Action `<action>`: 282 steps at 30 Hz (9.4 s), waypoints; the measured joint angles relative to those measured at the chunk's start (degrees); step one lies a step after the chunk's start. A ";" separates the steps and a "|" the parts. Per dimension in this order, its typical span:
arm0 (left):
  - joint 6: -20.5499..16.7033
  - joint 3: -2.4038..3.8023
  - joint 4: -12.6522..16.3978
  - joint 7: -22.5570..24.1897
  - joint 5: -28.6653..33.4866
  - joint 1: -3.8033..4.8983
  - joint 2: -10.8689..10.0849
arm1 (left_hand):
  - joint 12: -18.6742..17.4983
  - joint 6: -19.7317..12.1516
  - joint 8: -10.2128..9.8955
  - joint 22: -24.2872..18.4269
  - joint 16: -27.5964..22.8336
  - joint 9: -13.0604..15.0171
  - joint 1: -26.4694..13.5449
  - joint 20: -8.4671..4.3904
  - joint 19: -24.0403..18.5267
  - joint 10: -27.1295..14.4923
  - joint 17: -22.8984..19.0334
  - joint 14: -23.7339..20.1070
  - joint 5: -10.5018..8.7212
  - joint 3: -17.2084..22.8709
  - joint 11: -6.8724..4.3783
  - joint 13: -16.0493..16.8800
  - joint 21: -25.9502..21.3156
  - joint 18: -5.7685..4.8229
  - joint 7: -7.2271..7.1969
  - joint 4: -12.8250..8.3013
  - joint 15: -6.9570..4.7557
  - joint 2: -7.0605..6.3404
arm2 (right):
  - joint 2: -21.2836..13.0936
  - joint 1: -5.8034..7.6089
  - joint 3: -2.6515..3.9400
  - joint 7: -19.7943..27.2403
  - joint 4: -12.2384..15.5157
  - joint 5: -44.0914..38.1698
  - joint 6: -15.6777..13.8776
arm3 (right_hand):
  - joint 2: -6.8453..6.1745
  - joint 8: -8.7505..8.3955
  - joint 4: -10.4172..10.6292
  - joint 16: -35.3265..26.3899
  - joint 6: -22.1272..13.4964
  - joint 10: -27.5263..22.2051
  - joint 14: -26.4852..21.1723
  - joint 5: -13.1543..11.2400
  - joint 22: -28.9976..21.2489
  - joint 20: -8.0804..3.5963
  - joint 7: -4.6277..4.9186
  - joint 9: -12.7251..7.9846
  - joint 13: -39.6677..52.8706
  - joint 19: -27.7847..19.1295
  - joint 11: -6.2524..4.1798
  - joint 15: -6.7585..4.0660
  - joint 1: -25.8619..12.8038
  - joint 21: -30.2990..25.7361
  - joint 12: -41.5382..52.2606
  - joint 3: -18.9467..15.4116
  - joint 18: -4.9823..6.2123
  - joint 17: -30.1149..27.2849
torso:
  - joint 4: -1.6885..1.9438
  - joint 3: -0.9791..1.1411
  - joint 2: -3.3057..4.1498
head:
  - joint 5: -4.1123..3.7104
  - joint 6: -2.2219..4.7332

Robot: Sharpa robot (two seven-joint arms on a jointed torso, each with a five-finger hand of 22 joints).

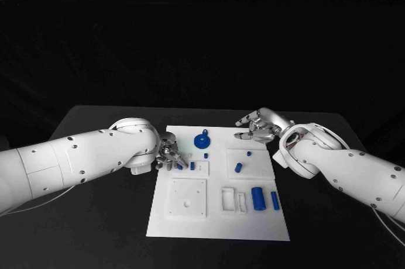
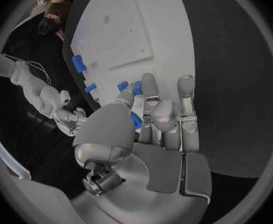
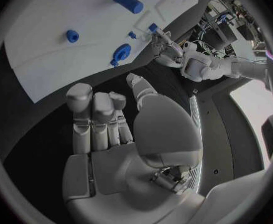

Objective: Assemble the parts on the task board

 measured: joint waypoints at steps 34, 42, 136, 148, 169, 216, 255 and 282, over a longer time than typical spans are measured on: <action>0.04 -0.01 0.13 -0.21 -1.42 -0.03 -0.15 | 0.00 0.42 -0.04 0.03 0.00 0.08 -0.38 0.00 0.00 0.00 -0.21 0.00 -0.22 -0.59 0.00 -0.04 0.00 0.00 -0.02 0.93 0.00 -1.61 | -0.01 -0.03 0.00 0.01 0.00 0.00 0.00 | 0.00 0.00 0.00 0.00 0.00 0.00 0.00 0.00 -0.01 0.00 0.00 0.00 0.00 0.00 0.00 0.00 0.00 0.00 0.00 0.00 0.00 -0.07 | 0.01 -0.04 0.02 | -0.10 -0.03; -0.03 -0.01 0.18 -0.17 -1.51 -0.04 -0.14 | 0.06 0.39 -0.04 0.02 0.00 0.09 0.26 0.01 0.01 0.00 -0.03 0.00 -0.43 -0.42 0.00 -0.04 0.00 0.00 -0.06 0.76 0.00 -1.57 | 0.00 -0.05 0.00 0.01 0.00 0.00 0.00 | 0.00 0.00 0.00 0.00 0.00 0.00 0.00 0.00 -0.01 0.00 0.00 0.00 0.00 0.00 0.00 0.00 0.00 0.00 0.00 0.00 0.00 -0.07 | 0.00 -0.04 0.01 | -0.09 -0.05; -0.49 -0.15 0.31 -0.86 -3.78 -0.22 0.07 | 0.66 1.37 0.38 0.01 0.00 0.81 -5.71 -0.01 0.82 0.12 1.00 0.61 -4.42 2.37 -0.11 -0.07 0.23 0.01 -0.34 10.77 -0.19 -6.51 | 0.13 -0.40 0.00 0.04 -0.06 0.01 -0.01 | 0.00 0.00 0.16 -0.23 0.00 0.00 0.00 0.00 0.00 0.00 0.00 0.00 -0.04 0.00 0.00 0.00 0.00 -0.21 0.00 -0.16 0.00 -0.06 | -0.01 -0.03 0.02 | -0.29 0.03; -1.08 -0.16 0.75 -0.93 -3.78 -0.30 -0.24 | 0.66 1.47 0.56 0.00 0.00 0.78 -5.72 -0.01 0.82 0.12 0.99 0.60 -4.42 2.37 -0.11 -0.13 0.23 0.01 -0.24 10.77 -0.19 -6.51 | 0.13 -0.42 0.00 0.05 -0.05 0.01 -0.01 | 0.00 0.00 0.16 -0.23 0.00 0.00 0.00 0.00 -0.01 0.00 0.00 0.00 -0.04 0.00 0.00 0.00 0.00 -0.21 0.00 -0.16 0.00 -0.06 | 0.02 -0.03 0.01 | -0.36 -0.01; -1.44 0.44 2.22 -1.71 -3.74 -0.67 -2.02 | 0.66 1.49 0.31 0.04 -0.22 0.68 -5.82 -0.01 0.82 0.11 0.98 0.81 -4.42 1.55 -0.11 -0.29 0.23 0.01 -0.11 10.13 -0.40 -6.59 | 0.18 -0.49 0.00 0.05 -0.01 0.01 -0.02 | 0.00 0.00 0.16 -0.44 0.00 0.00 0.00 0.28 -0.01 0.00 0.00 0.00 -0.04 0.00 0.00 0.00 0.00 -0.44 0.00 -0.16 0.00 -0.22 | 0.05 -0.08 -0.02 | -0.44 -0.04; -2.36 1.39 2.45 -2.90 -2.79 -0.96 -2.06 | 0.66 0.23 -0.26 0.01 -0.22 -0.08 -2.24 -0.01 0.82 0.11 0.97 0.80 2.54 -1.90 -0.09 -0.39 0.23 0.01 0.04 3.76 -0.36 -0.82 | 0.50 -0.77 0.00 -0.01 -0.42 0.00 -0.03 | 0.00 0.00 0.16 -0.44 0.00 0.00 0.00 0.27 -0.02 0.00 0.00 0.00 -0.03 0.00 0.00 0.00 0.00 -0.43 0.00 -0.16 0.00 -0.21 | 0.03 0.01 0.00 | -0.26 0.08; -2.59 1.55 2.75 -3.00 -1.02 -0.86 -1.72 | 0.66 -0.17 -0.28 0.04 -0.22 -0.71 -0.73 0.63 1.02 0.10 0.83 0.90 6.67 1.91 -0.07 -0.49 0.23 0.93 0.44 -0.19 -0.07 -0.45 | 0.49 -0.84 0.00 -0.02 -0.41 0.00 -0.02 | 0.00 0.00 0.16 -0.44 0.00 0.00 0.00 0.27 0.02 0.00 0.00 0.00 -0.03 0.00 0.00 0.00 -0.46 -0.43 0.00 -0.16 0.00 -0.21 | -0.01 -0.01 0.02 | -0.40 0.09; -3.10 1.51 3.16 -2.99 -0.08 -0.91 -1.42 | 0.66 -0.50 -0.48 0.02 -0.44 -0.99 0.08 0.62 1.02 0.20 0.72 1.11 13.34 2.40 0.03 -0.63 0.24 0.91 0.76 0.30 0.14 0.36 | 0.46 -0.85 0.01 -0.02 -0.35 0.00 -0.02 | -0.01 0.00 0.16 -0.44 0.00 0.00 0.00 0.23 0.00 0.00 0.00 0.00 -0.03 0.00 0.00 0.00 -0.46 -0.43 0.00 -0.16 0.00 -0.21 | 0.01 -0.02 0.01 | -0.37 0.09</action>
